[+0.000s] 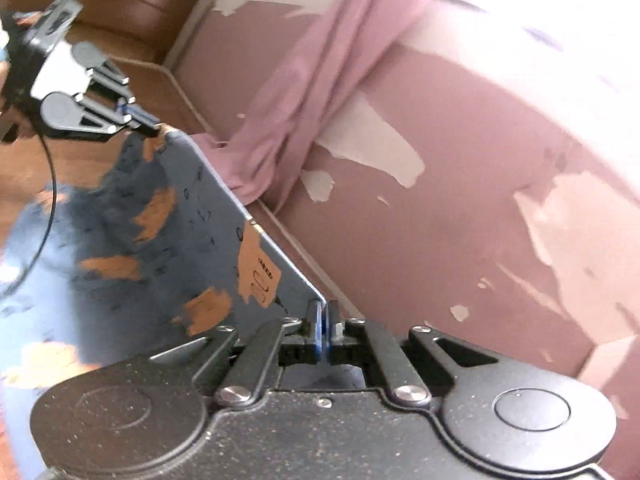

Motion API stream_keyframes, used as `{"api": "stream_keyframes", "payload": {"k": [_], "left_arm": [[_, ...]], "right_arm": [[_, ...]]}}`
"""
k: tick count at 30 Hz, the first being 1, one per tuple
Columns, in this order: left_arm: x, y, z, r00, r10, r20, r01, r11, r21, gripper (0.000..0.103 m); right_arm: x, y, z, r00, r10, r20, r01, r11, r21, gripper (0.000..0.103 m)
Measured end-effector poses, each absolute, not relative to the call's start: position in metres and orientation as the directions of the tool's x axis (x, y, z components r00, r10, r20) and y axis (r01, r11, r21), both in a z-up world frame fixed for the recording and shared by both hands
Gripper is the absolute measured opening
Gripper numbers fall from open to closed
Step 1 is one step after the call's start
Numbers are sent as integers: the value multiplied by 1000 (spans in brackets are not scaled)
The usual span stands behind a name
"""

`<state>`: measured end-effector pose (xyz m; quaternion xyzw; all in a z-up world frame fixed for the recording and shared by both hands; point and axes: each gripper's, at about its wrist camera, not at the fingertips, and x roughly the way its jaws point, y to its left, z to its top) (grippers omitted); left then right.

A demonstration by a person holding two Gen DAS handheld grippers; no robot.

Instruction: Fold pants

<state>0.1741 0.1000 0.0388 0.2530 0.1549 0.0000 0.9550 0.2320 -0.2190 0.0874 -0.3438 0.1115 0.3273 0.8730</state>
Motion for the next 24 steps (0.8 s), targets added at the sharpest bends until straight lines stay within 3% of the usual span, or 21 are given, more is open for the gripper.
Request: {"api": "stream_keyframes", "payload": {"k": [4,12,17,19,20,24], "left_arm": [[129,90,26,949,39,-314,157,805,572,3],[96,85,-22,891,12,-455,319,697,643,4],[92,88,-31,875,16,-485,339,696,634,19],[89,89,-33,879,21,-477,335,684,648,45],[88,89,-34,881,22,-473,335,677,656,49],[81,88,-37,868,19,-496,365,652,664,52]], "right_arm": [[166,-218,69,754,472,-457,-655,481,-583,0],[93,-199,-7,726,411,-551,-688,419,-593,0],[87,-186,-29,726,390,-566,-686,475,-552,2],[88,-182,-30,721,388,-574,-690,470,-550,9],[87,-183,-31,719,391,-575,-693,460,-554,18],[87,-185,-30,706,399,-585,-708,401,-581,30]]}}
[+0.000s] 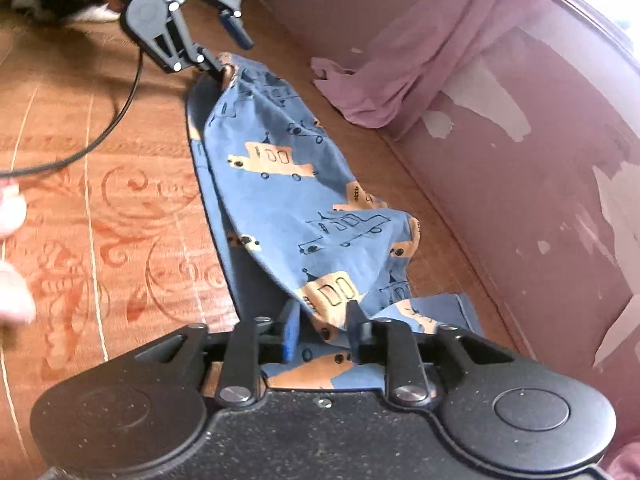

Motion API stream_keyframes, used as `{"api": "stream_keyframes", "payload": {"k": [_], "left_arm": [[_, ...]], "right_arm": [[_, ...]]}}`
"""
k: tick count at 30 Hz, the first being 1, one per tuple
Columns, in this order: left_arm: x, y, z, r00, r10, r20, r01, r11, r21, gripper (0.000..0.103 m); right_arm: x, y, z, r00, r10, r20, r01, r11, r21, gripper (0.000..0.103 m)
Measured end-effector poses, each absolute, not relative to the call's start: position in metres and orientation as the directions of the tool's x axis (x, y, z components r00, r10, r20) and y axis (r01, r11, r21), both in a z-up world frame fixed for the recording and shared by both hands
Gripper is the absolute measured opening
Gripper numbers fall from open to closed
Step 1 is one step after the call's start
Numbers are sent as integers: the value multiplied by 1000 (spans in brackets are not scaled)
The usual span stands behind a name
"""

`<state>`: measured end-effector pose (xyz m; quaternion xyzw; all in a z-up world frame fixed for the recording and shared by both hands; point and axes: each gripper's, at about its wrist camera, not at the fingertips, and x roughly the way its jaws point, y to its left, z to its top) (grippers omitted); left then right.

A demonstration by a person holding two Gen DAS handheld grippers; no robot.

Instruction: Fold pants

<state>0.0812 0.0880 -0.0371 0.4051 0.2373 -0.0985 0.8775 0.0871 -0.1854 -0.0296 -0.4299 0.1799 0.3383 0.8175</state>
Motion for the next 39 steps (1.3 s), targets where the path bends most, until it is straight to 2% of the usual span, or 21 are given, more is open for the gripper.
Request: {"api": "stream_keyframes", "payload": {"k": [2,3,4,5,6,7,8,12,21,23,24,25,26,27,28,29,30,32,34,39], "left_arm": [[82,88,-37,859,7,-512,390,640,662,51],[85,88,-36,853,2,-522,405,629,664,40],[85,86,-35,848,-5,-530,418,622,662,20],[87,86,-34,842,-10,-540,433,609,664,13],[88,84,-35,840,-10,-542,440,597,671,12],[88,82,-35,846,-9,-532,441,573,691,7],[87,81,-35,856,-9,-517,438,542,717,6],[76,77,-32,904,-36,-427,398,439,805,4],[69,86,-50,822,-30,-569,533,395,748,5],[72,87,-49,791,-34,-611,567,417,710,12],[72,88,-47,776,-36,-629,579,434,690,18],[73,88,-44,768,-34,-639,581,456,674,30],[74,89,-40,766,-28,-642,573,483,662,36],[74,90,-36,769,-24,-639,559,512,653,49],[75,90,-28,773,-19,-635,535,557,635,55],[73,90,-24,772,-16,-636,510,612,604,56],[75,89,-15,765,-24,-643,490,670,558,60],[75,80,2,767,-61,-639,447,766,463,77],[76,61,18,780,-127,-612,423,829,367,100],[97,-10,35,727,-357,-587,494,865,86,103]], "right_arm": [[88,-189,-30,698,408,-589,-716,382,-584,31],[89,-189,-30,693,413,-591,-720,378,-581,31],[91,-189,-30,687,421,-593,-726,373,-578,30],[91,-189,-30,682,426,-595,-731,364,-578,28],[91,-188,-31,676,431,-598,-736,352,-579,26],[91,-187,-32,668,437,-602,-743,340,-577,10],[90,-186,-33,664,440,-605,-746,332,-577,0],[78,-186,-26,686,450,-572,-723,334,-605,0],[65,-191,-38,645,430,-631,-764,339,-550,0],[69,-193,-41,622,431,-654,-783,356,-511,2],[71,-193,-41,602,430,-673,-798,360,-483,8],[71,-196,-39,598,436,-672,-800,369,-473,14],[70,-199,-36,597,439,-671,-801,374,-468,26],[69,-202,-33,599,442,-667,-799,383,-464,33],[67,-207,-28,612,441,-656,-788,403,-465,46],[64,-213,-23,632,433,-643,-771,433,-467,59],[62,-220,-18,652,420,-632,-752,464,-468,65],[58,-236,-9,711,358,-604,-684,552,-477,89],[54,-256,-3,784,263,-562,-571,661,-487,103],[53,-316,2,870,19,-493,-264,862,-433,102]]}}
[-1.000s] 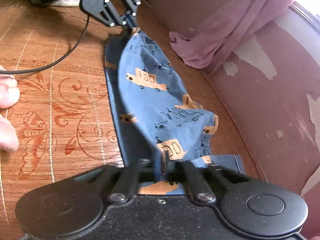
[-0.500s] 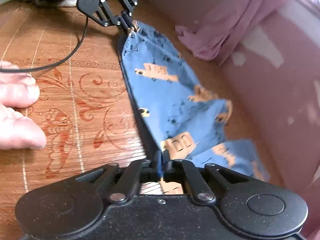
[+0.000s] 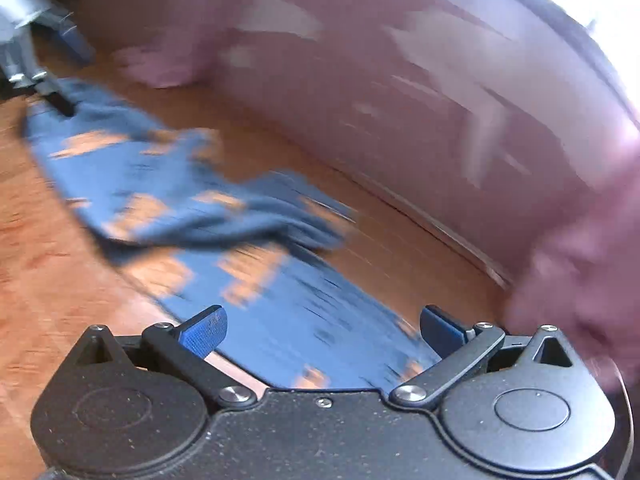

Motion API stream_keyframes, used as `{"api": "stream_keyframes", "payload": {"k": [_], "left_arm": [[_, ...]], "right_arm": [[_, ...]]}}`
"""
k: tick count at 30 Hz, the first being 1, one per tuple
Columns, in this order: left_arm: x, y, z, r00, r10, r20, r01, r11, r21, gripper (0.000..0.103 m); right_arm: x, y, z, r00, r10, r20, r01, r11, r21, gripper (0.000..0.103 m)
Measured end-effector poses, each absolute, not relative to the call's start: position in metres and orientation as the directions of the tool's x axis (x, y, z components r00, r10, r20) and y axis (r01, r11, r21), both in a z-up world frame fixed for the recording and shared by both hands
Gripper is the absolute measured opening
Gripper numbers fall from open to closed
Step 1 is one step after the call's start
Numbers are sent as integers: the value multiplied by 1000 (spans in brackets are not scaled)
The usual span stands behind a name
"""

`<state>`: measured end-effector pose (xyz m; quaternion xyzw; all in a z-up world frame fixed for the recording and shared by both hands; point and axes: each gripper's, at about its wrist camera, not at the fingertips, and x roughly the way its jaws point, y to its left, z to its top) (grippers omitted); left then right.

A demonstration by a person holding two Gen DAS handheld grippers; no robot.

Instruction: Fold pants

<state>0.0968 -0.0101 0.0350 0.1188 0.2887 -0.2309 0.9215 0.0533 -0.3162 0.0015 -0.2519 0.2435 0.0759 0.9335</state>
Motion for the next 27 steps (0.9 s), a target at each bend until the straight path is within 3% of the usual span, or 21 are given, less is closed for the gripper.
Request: {"api": "stream_keyframes", "payload": {"k": [6,12,17,19,20,24,27], "left_arm": [[149,-75,18,589,-540,-602,467,835,-291,102],[203,-63,-23,542,-559,-628,156,801,-578,94],[214,-45,-47,537,-559,-632,9,753,-658,72],[217,-45,-51,501,-597,-627,10,728,-685,46],[219,-46,-55,479,-617,-624,3,712,-702,43],[227,-42,-67,446,-638,-628,-51,682,-729,19],[232,-41,-72,441,-648,-621,-55,671,-740,13]], "right_arm": [[60,-381,-7,868,0,-497,-108,976,-188,102],[67,-395,-1,887,64,-458,-104,992,-64,102],[76,-393,-2,870,168,-463,-185,983,9,102],[91,-394,1,850,184,-493,-193,981,33,102],[102,-394,3,841,200,-502,-205,978,47,100],[166,-384,27,784,268,-560,-273,959,78,87],[232,-355,50,691,327,-645,-324,937,127,76]]}}
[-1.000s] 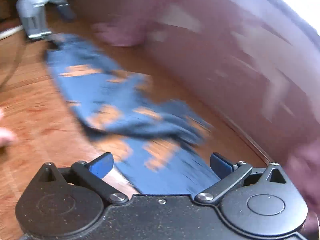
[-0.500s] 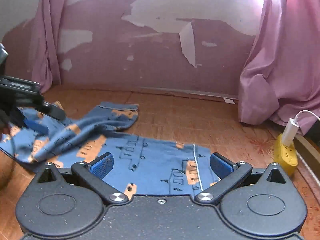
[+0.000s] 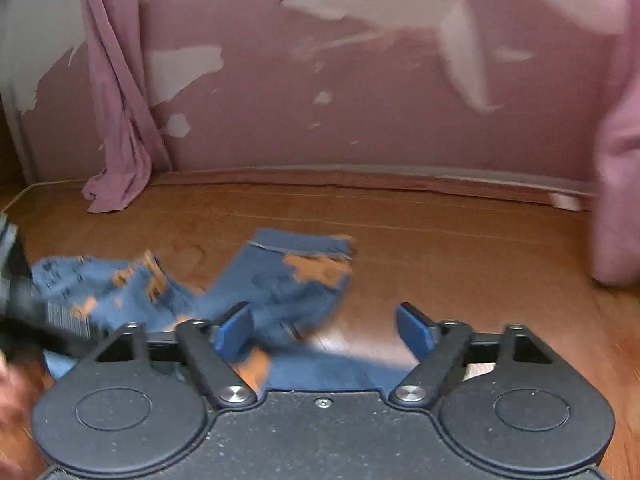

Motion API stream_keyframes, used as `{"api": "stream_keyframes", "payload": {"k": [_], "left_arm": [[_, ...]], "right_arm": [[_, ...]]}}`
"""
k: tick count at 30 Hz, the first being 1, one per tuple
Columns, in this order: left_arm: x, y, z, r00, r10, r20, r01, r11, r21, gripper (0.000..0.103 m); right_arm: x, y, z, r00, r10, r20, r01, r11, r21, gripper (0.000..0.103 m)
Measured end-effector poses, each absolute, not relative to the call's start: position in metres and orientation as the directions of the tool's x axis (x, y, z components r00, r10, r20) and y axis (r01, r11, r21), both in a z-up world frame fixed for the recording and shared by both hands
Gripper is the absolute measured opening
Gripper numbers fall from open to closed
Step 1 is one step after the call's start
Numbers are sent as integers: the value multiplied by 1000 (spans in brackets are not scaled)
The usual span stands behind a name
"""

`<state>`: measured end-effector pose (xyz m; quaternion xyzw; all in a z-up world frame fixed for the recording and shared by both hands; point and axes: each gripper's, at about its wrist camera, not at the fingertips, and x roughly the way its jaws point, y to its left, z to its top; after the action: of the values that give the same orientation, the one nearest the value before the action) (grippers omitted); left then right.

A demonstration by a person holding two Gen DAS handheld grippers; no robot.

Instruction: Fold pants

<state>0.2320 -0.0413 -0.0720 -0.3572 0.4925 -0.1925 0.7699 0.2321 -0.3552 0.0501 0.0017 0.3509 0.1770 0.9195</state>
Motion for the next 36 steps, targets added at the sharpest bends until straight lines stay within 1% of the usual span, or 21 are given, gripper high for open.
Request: {"api": "stream_keyframes", "payload": {"k": [2,3,4,5,6,8,10,12,15,18,21,22,24,26,27,28,29,32,36], "left_arm": [[233,-41,-74,426,-669,-609,-47,656,-753,13],[234,-41,-75,419,-676,-606,-48,650,-758,13],[235,-40,-78,411,-685,-601,-56,639,-767,15],[234,-35,-81,406,-698,-590,-72,619,-782,15],[234,-32,-85,405,-711,-575,-92,593,-800,18],[235,-28,-91,403,-731,-551,-116,557,-823,19],[233,-26,-93,401,-742,-537,-106,545,-832,22],[230,-24,-96,395,-760,-516,-104,521,-847,25],[227,-20,-102,398,-784,-476,-111,474,-873,25],[226,-19,-104,397,-794,-459,-104,458,-883,23],[226,-20,-106,391,-794,-465,-103,464,-880,17],[226,-20,-106,388,-793,-469,-108,467,-878,17],[228,-19,-108,384,-789,-479,-123,470,-874,10],[231,-18,-109,381,-789,-483,-140,467,-873,8],[232,-19,-110,379,-789,-484,-141,468,-873,7],[232,-18,-109,376,-788,-487,-139,472,-871,6],[232,-19,-109,375,-788,-489,-134,476,-869,5],[233,-21,-105,379,-776,-503,-112,502,-858,4],[232,-25,-91,402,-743,-535,-56,563,-824,4]], "right_arm": [[280,-322,57,583,367,-725,-347,919,186,72],[297,-306,59,546,378,-748,-353,913,204,71],[317,-286,59,494,383,-781,-368,905,211,69],[334,-264,56,434,378,-818,-390,897,207,66],[348,-245,53,392,362,-846,-408,892,192,63],[371,-209,44,327,293,-898,-435,891,132,53],[390,-186,33,280,243,-929,-426,898,107,51],[404,-177,24,236,229,-945,-374,919,129,49],[415,-166,15,213,186,-959,-324,940,110,48],[421,-161,8,209,145,-967,-299,951,78,44],[426,-159,0,201,130,-971,-266,961,73,42],[426,-156,-1,203,122,-972,-259,964,67,42],[425,-150,0,220,98,-971,-267,963,37,37],[420,-150,3,251,67,-966,-263,965,-1,21],[418,-151,4,263,62,-963,-258,966,-9,15],[417,-154,6,273,60,-960,-248,969,-10,0],[417,-158,7,277,74,-958,-230,973,8,0],[409,-177,18,323,146,-935,-188,978,87,0],[384,-218,48,435,296,-850,-167,955,246,0]]}}
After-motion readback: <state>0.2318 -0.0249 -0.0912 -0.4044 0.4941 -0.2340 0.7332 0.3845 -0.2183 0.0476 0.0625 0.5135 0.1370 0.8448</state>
